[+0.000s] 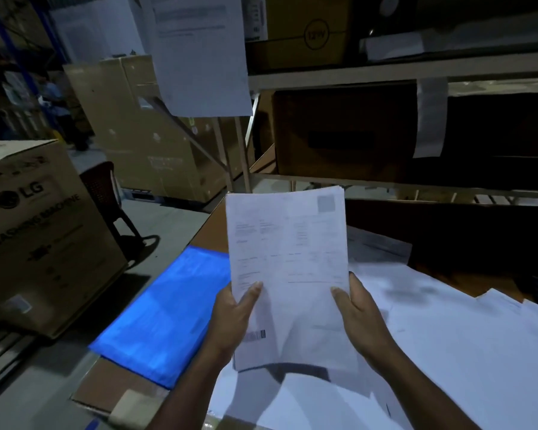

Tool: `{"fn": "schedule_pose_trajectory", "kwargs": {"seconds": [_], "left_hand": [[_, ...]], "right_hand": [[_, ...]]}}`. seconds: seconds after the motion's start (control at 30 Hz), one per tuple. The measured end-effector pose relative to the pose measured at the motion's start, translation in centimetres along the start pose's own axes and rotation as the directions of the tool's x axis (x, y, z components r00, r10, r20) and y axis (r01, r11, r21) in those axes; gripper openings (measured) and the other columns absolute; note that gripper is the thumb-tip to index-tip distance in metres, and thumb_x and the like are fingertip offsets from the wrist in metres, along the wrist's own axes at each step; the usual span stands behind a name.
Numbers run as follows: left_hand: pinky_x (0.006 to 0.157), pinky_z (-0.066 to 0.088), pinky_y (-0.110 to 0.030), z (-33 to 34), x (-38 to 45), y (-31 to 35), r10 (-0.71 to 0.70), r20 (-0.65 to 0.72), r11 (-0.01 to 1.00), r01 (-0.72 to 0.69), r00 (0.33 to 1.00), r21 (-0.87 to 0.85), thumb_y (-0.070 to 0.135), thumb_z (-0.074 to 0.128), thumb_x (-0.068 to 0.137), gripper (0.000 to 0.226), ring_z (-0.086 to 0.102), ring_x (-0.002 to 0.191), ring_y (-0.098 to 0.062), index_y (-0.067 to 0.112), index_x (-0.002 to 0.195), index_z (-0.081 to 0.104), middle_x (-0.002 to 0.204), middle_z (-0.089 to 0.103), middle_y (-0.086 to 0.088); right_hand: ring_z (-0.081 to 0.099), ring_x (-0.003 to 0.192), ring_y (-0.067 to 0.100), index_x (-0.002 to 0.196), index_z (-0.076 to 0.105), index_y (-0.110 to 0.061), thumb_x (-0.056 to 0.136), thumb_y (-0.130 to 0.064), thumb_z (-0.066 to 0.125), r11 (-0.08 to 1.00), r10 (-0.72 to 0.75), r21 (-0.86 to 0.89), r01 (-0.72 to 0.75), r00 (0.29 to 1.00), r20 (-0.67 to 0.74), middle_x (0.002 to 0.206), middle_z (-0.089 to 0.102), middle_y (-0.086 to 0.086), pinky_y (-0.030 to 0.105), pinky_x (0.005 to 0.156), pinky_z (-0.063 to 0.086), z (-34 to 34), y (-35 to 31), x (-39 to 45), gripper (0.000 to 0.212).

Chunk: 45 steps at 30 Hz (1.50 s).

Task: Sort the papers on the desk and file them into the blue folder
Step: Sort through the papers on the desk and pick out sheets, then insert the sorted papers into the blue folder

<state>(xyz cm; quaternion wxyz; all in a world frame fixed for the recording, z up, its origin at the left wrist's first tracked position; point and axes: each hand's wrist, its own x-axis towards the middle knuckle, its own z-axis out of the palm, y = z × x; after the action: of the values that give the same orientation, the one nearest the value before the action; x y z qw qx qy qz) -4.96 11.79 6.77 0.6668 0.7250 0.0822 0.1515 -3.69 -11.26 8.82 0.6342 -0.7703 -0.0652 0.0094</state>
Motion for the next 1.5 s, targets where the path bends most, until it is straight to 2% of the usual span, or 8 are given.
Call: {"fn": "schedule_pose_trajectory", "kwargs": {"seconds": [0.17, 0.33, 0.5, 0.77, 1.03, 1.13, 1.23, 1.5], "left_hand": [[0.091, 0.05, -0.011, -1.4, -0.6, -3.1, -0.064, 0.203, 0.956, 0.001, 0.977, 0.295, 0.039, 0.064, 0.101, 0.038, 0.063, 0.12, 0.005, 0.033, 0.138, 0.059, 0.132, 0.067, 0.021], [0.08, 0.059, -0.041, -5.0, -0.9, -5.2, -0.04, -0.098, 0.897, 0.079, 0.994, 0.434, 0.041, 0.068, 0.098, 0.032, 0.071, 0.089, -0.007, 0.035, 0.127, 0.059, 0.095, 0.074, 0.019], [0.072, 0.057, -0.038, -9.8, -1.0, -7.9, 0.091, -0.192, 0.613, 0.097, 0.977, 0.784, 0.043, 0.089, 0.077, 0.056, 0.062, 0.1, -0.012, 0.033, 0.125, 0.062, 0.108, 0.065, 0.016], [0.055, 0.045, -0.026, -11.5, -1.3, -7.4, 0.183, -0.29, 0.608, 0.124, 0.939, 0.784, 0.029, 0.074, 0.093, 0.003, 0.067, 0.07, -0.01, 0.03, 0.095, 0.072, 0.079, 0.069, 0.017], [0.072, 0.052, -0.035, -12.9, -0.7, -6.6, 0.267, -0.16, 0.396, 0.043, 0.95, 0.917, -0.011, 0.061, 0.081, 0.044, 0.067, 0.107, -0.022, 0.017, 0.112, 0.074, 0.112, 0.072, 0.001], [0.079, 0.053, -0.038, -13.2, -0.7, -6.2, 0.281, -0.125, 0.398, 0.004, 0.951, 0.917, -0.001, 0.061, 0.084, 0.041, 0.063, 0.114, -0.025, 0.014, 0.12, 0.072, 0.12, 0.069, -0.001], [0.088, 0.05, -0.036, -13.2, -0.9, -5.5, 0.331, -0.096, 0.494, -0.086, 0.939, 0.865, 0.013, 0.047, 0.085, 0.046, 0.059, 0.116, -0.025, 0.015, 0.124, 0.072, 0.125, 0.068, 0.0], [0.101, 0.046, -0.017, -13.7, -2.8, -5.6, 0.269, 0.019, 0.799, -0.234, 0.963, 0.554, -0.02, 0.065, 0.076, 0.08, 0.052, 0.129, -0.001, 0.032, 0.137, 0.062, 0.14, 0.058, 0.028]], "right_hand": [[0.064, 0.108, 0.013, 0.129, 0.054, -0.029, 0.107, -0.024, 0.037, 0.96, 0.27, -0.106, -0.259, 0.958, 0.1, 0.122, 0.066, -0.008, 0.037, 0.095, 0.053, 0.0, 3.5, 0.0, 0.028], [0.064, 0.104, 0.019, 0.134, 0.054, -0.021, 0.107, -0.02, 0.038, 0.913, 0.404, -0.102, -0.396, 0.912, 0.075, 0.121, 0.066, -0.001, 0.039, 0.094, 0.052, 0.0, 5.4, -0.3, 0.032], [0.062, 0.109, 0.024, 0.138, 0.055, -0.015, 0.107, -0.016, 0.043, 0.894, 0.447, -0.016, -0.447, 0.893, 0.055, 0.125, 0.065, 0.003, 0.036, 0.096, 0.045, -0.5, 5.7, -0.5, 0.034], [0.064, 0.095, 0.014, 0.125, 0.06, -0.018, 0.107, -0.013, 0.043, 0.893, 0.445, 0.032, -0.449, 0.89, 0.096, 0.114, 0.068, 0.001, 0.03, 0.08, 0.048, -0.4, 5.4, -0.2, 0.025], [0.069, 0.098, 0.008, 0.116, 0.066, -0.02, 0.105, -0.013, 0.046, 0.903, 0.423, -0.043, -0.428, 0.864, 0.275, 0.11, 0.074, -0.01, 0.025, 0.088, 0.048, 0.8, 4.0, 0.9, 0.024], [0.076, 0.09, 0.014, 0.111, 0.069, -0.019, 0.105, -0.01, 0.045, 0.898, 0.417, -0.039, -0.438, 0.82, 0.391, 0.103, 0.078, -0.003, 0.019, 0.068, 0.056, 2.0, 2.7, 1.0, 0.026], [0.075, 0.093, 0.02, 0.117, 0.069, -0.013, 0.104, -0.008, 0.045, 0.906, 0.396, -0.016, -0.424, 0.83, 0.393, 0.104, 0.078, 0.001, 0.027, 0.074, 0.058, 3.4, 1.9, 1.5, 0.027], [0.066, 0.091, 0.018, 0.121, 0.058, -0.018, 0.105, -0.01, 0.04, 0.922, 0.363, 0.127, -0.366, 0.931, 0.044, 0.107, 0.069, 0.003, 0.025, 0.062, 0.049, 7.5, 1.7, 2.5, 0.025]]}}
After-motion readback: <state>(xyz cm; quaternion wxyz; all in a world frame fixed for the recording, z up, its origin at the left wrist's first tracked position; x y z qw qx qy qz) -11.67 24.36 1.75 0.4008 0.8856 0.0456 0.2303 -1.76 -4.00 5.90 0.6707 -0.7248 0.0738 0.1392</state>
